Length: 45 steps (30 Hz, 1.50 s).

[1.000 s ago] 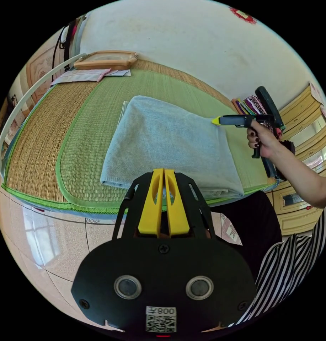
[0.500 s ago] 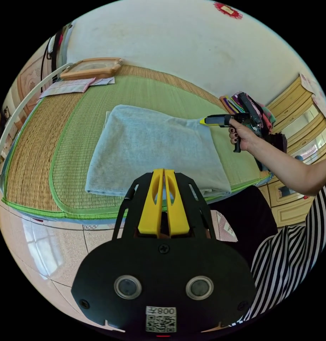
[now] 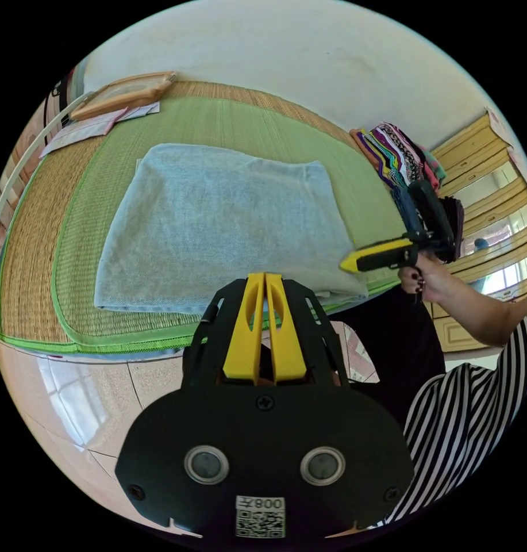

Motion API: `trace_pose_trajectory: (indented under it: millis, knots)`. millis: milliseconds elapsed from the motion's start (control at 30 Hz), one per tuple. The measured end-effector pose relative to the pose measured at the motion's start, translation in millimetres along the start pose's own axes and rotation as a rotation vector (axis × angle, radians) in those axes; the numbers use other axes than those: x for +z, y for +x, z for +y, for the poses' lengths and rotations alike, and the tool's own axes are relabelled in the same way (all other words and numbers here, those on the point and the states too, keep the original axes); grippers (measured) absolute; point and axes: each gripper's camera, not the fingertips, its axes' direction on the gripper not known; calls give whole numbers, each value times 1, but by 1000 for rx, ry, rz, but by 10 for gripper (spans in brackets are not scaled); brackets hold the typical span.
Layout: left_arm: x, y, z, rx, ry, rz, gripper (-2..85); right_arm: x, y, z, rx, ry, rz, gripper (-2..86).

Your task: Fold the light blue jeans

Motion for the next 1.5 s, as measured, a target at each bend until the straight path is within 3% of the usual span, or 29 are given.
trace_pose_trajectory:
  millis: [200,467,667,1033,1500]
  knots:
    - [-4,3,-10,25,54,20,2,-22,0,34,49,104,-64,1]
    - [48,-5,-21,-88,-79,424,21,-38,10,79,105,139,-76,2]
    - [91,-9,-30,-167,-180,552,73,-56,35,121,209,207,-151,9]
    - [121,-39,-47,-280,-169,595,34,-68,77,175,385,282,-296,85]
    - [107,-75,-51,-211,-87,641,12,-69,99,188,462,345,-522,118]
